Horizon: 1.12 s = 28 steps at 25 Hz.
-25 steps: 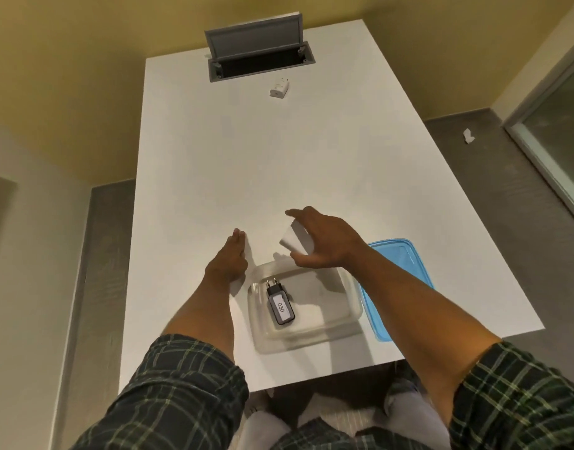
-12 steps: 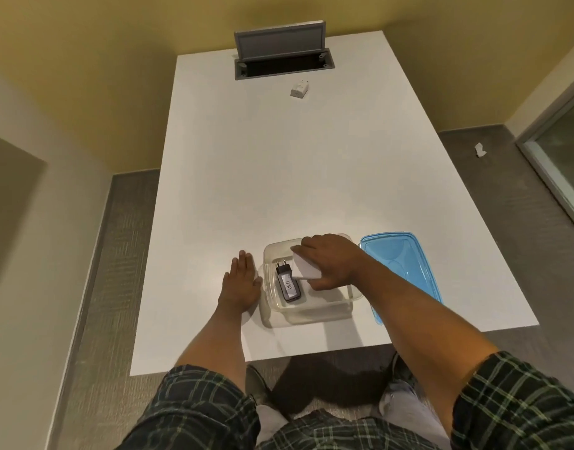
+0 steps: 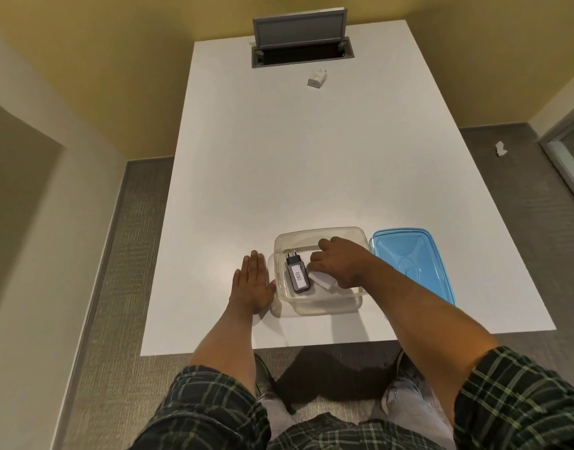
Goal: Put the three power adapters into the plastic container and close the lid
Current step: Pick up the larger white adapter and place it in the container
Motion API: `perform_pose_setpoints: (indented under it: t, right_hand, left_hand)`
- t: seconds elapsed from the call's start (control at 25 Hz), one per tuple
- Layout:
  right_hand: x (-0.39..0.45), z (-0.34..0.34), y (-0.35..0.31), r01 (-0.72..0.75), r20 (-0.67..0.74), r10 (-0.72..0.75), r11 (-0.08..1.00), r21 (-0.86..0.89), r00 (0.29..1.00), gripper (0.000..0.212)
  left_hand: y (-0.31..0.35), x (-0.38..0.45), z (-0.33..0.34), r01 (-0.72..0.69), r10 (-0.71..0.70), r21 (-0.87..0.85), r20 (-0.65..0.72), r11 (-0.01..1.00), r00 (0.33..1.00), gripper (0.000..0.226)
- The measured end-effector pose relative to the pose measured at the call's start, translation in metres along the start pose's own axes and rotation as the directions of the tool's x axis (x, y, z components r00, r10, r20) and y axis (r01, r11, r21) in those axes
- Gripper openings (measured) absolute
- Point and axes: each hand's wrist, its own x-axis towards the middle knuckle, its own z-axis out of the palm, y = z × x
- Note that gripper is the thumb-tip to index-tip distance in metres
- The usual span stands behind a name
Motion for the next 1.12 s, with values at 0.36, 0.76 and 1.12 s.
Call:
perform_pose_setpoints:
  t: [0.36,0.76,1.12]
  right_hand:
    - [0.016,0.014,0.006,0.054,-0.021,-0.052,0.997,0.060,0.998,0.054]
    - [-0.002,0.032,-0.007,-0.332,-0.090,0.497,0.692,0.641,0.863,0.064]
    - [0.012,0.049,-0.011,-0.405,0.124,0.439,0.638,0.655,0.890,0.098]
  left_hand:
    - [-0.001,0.002,0.003,0.011,-0.011,-0.023,-0.003,1.000,1.000,0.072]
    - [0.000,0.003,0.002,0.017,-0.016,-0.029,0.019,0.999,1.000,0.071]
    - [0.000,0.002,0.002,0.013,-0.013,-0.035,0.006,0.999,1.000,0.071]
